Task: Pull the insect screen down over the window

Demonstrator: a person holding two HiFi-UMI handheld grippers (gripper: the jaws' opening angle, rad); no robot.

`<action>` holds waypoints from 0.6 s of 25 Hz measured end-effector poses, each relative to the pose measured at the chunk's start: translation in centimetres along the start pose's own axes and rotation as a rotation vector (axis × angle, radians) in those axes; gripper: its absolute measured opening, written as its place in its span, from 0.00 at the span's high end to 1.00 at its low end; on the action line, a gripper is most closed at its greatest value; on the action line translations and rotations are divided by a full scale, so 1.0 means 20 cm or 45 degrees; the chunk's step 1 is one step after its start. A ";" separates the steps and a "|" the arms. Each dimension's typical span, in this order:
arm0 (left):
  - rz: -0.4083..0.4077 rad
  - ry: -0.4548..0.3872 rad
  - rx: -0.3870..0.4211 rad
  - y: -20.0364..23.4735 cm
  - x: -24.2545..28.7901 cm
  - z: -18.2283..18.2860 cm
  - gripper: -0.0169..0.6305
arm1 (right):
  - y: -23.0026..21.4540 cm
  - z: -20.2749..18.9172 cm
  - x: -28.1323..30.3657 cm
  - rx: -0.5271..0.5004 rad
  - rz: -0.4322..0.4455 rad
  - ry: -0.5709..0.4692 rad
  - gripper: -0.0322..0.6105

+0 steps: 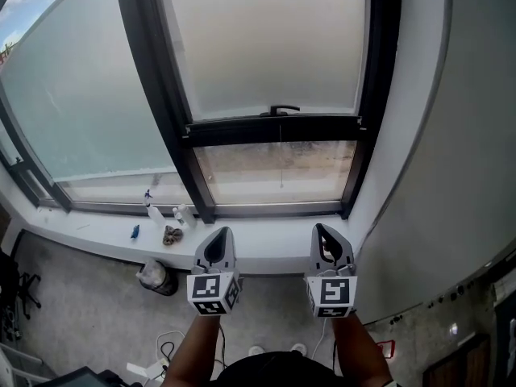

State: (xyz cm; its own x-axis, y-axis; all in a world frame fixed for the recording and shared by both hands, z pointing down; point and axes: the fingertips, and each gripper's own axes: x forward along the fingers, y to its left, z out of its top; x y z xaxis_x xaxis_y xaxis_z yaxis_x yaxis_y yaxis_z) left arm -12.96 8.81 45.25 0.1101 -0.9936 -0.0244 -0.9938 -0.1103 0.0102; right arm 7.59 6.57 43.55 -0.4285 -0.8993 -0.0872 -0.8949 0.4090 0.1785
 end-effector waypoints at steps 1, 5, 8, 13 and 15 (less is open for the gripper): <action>-0.003 0.001 0.000 0.00 0.00 -0.01 0.97 | 0.00 -0.01 0.00 0.001 -0.003 0.010 0.95; -0.014 -0.001 0.001 0.00 0.02 -0.02 0.97 | 0.00 -0.06 0.01 0.002 -0.012 0.024 0.95; -0.021 0.003 0.006 0.00 0.03 -0.02 0.97 | 0.01 -0.06 0.02 0.001 -0.011 0.029 0.95; -0.005 0.004 -0.008 0.02 0.04 -0.03 0.97 | 0.02 -0.03 0.04 -0.021 -0.003 0.024 0.95; 0.006 0.016 -0.016 0.04 0.04 -0.04 0.97 | 0.02 -0.03 0.05 -0.023 0.000 0.025 0.95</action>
State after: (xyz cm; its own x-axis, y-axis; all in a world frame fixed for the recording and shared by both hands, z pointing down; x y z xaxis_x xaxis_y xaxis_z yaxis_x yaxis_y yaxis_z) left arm -13.61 7.91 46.08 0.1055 -0.9943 -0.0116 -0.9941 -0.1058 0.0232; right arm 6.85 5.76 44.04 -0.4255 -0.9024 -0.0678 -0.8925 0.4061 0.1964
